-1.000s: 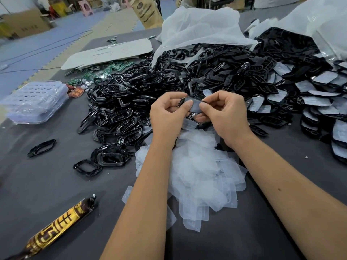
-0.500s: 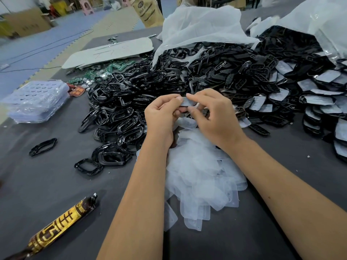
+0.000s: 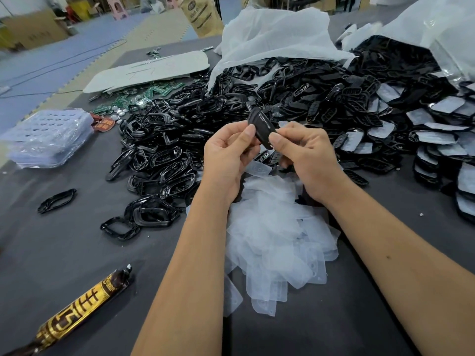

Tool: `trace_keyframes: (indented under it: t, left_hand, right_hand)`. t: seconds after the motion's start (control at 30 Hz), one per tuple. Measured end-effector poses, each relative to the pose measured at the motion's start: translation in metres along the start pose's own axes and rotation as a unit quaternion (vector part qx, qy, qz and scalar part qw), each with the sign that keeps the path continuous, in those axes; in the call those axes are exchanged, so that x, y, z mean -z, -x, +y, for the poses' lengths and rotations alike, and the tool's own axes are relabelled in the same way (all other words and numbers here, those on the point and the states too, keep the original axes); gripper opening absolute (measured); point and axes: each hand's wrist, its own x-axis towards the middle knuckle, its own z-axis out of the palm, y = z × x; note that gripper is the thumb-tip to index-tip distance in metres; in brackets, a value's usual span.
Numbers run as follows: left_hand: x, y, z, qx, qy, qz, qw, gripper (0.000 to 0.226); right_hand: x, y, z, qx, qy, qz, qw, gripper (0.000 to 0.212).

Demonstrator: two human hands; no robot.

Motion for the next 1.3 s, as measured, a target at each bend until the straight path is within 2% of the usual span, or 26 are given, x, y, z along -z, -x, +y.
trace_keyframes:
  t: [0.1, 0.33, 0.6, 0.8, 0.97, 1.3]
  left_hand:
    - [-0.002, -0.001, -0.002, -0.002, -0.021, 0.004, 1.0, 0.005]
    - [-0.003, -0.004, -0.007, 0.001, -0.046, 0.024, 0.999, 0.009]
    - [-0.002, -0.006, -0.01, 0.002, -0.08, 0.03, 0.996, 0.009]
    - [-0.003, -0.002, -0.009, -0.029, -0.124, -0.01, 0.992, 0.016]
    - [-0.002, -0.005, -0.01, -0.027, -0.136, -0.005, 0.99, 0.016]
    - [-0.003, -0.004, -0.012, -0.045, -0.153, -0.029, 0.987, 0.018]
  right_hand:
    - [0.0, -0.001, 0.002, -0.049, -0.029, -0.017, 0.998, 0.014]
    - [0.001, -0.001, 0.002, -0.051, -0.058, 0.007, 0.997, 0.026]
    - [0.003, 0.0, 0.003, -0.029, -0.051, 0.001, 0.998, 0.026]
    - [0.006, -0.001, 0.002, -0.017, -0.086, 0.001, 0.996, 0.029]
    - [0.006, -0.003, 0.004, -0.064, -0.134, -0.008, 0.989, 0.031]
    - [0.011, -0.004, 0.003, -0.089, -0.19, -0.034, 0.977, 0.04]
